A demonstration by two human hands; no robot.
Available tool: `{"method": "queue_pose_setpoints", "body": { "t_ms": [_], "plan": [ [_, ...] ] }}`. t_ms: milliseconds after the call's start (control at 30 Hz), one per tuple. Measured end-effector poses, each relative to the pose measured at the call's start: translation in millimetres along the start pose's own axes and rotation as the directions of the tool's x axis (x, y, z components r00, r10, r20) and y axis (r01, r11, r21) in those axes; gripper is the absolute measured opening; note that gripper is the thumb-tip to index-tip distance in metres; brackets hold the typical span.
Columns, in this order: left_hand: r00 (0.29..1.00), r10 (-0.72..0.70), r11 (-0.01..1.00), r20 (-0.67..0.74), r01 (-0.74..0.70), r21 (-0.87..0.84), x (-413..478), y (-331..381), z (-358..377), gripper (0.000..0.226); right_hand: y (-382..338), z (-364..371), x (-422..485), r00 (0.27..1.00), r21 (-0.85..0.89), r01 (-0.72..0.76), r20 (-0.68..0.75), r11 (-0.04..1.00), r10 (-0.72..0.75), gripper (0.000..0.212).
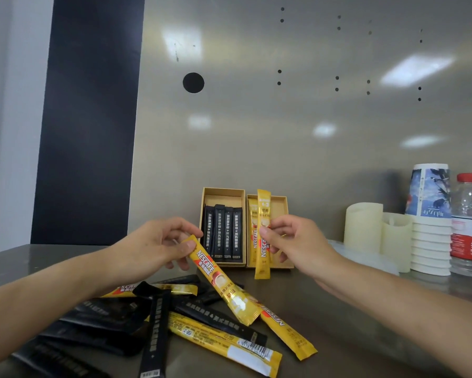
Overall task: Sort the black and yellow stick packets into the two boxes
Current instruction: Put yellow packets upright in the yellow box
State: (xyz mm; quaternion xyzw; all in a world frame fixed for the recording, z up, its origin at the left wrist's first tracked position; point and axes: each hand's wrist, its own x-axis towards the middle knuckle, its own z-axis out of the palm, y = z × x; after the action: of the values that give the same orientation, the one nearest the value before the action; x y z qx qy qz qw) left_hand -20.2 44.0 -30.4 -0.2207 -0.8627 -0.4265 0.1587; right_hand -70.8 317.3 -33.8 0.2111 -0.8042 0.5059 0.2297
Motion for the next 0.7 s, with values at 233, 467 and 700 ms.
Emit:
{"method": "queue_pose_setpoints", "body": {
  "t_ms": [233,467,700],
  "plan": [
    [1.000,0.022,1.000,0.018,-0.022,0.004,0.9,1.2,2.9,0.016,14.5,-33.5,39.0,0.985,-0.100,-0.102,-0.150,0.990,0.086,0.023],
    [0.999,0.028,0.999,0.026,-0.029,0.020,2.6,-1.2,1.3,0.014,15.9,-23.5,60.0,0.989,-0.399,-0.139,-0.106,0.906,0.105,0.022],
    [0.997,0.033,0.998,0.065,-0.036,0.055,2.0,-2.3,2.7,0.014,23.7,-12.2,57.8,0.988,-0.708,-0.018,-0.119,0.706,-0.095,0.022]
  ]
}}
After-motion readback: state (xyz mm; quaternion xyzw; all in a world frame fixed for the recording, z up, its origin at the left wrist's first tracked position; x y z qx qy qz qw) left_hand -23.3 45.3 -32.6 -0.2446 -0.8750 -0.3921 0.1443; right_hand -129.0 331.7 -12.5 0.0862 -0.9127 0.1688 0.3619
